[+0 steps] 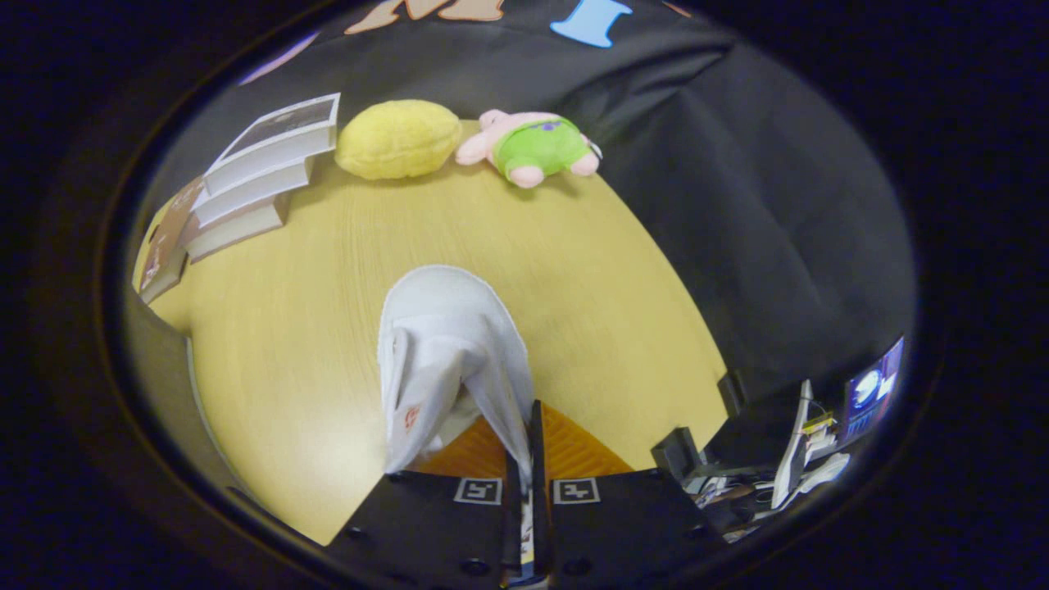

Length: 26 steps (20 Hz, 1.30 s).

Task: Open the storage box then place both shoes into the box .Put the left shoe in first, then the right shoe, with the right side of both shoes facing outward in a uniform manner.

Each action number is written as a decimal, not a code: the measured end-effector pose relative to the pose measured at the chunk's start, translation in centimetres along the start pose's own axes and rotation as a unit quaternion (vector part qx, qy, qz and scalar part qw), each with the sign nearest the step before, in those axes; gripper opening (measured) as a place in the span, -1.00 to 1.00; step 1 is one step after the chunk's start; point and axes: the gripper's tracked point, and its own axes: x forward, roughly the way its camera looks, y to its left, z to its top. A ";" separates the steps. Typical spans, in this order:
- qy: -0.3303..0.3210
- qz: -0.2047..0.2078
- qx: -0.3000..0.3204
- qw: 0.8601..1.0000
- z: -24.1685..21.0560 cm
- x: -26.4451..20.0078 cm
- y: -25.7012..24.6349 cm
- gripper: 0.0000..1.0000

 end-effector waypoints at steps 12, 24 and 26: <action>-0.175 0.088 0.013 0.981 6.4 -23.7 12.2 -0.83; -0.139 0.129 -0.059 0.980 2.3 -24.7 26.2 -0.83; -0.115 0.127 -0.067 0.983 1.2 -22.5 27.0 -0.83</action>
